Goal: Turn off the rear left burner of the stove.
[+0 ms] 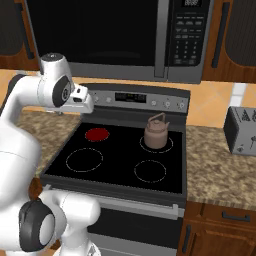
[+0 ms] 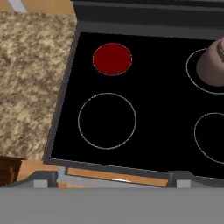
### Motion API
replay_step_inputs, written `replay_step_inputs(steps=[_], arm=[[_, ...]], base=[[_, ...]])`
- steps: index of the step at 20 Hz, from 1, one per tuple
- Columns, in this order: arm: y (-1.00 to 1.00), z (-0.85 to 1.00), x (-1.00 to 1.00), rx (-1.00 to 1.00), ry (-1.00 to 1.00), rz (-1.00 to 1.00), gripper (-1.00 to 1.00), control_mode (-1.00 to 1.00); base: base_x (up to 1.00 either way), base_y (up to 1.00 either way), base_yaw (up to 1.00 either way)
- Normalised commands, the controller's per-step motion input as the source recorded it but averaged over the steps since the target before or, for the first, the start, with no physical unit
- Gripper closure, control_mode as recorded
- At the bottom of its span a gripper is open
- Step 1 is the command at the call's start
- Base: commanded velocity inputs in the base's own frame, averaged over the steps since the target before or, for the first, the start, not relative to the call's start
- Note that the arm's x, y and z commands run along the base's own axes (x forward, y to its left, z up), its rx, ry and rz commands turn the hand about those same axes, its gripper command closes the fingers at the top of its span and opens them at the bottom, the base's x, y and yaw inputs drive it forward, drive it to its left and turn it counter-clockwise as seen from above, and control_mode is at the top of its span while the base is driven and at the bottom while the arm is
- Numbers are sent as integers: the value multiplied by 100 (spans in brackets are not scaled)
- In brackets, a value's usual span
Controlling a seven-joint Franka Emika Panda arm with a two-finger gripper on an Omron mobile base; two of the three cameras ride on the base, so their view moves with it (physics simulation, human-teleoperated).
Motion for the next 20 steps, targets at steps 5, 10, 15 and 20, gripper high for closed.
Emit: replay_step_inputs(steps=[5, 10, 15, 20], arm=[[69, -46, -1, 12, -27, 0, -100, -100], [50, -46, -38, 9, -41, 0, -100, -100], [20, -22, -27, -10, -37, 0, -100, -100], [0, -2, -12, -23, -40, 0, -100, -100]], base=[[0, 0, 0], [0, 0, 0], [0, 0, 0], [0, 0, 0]])
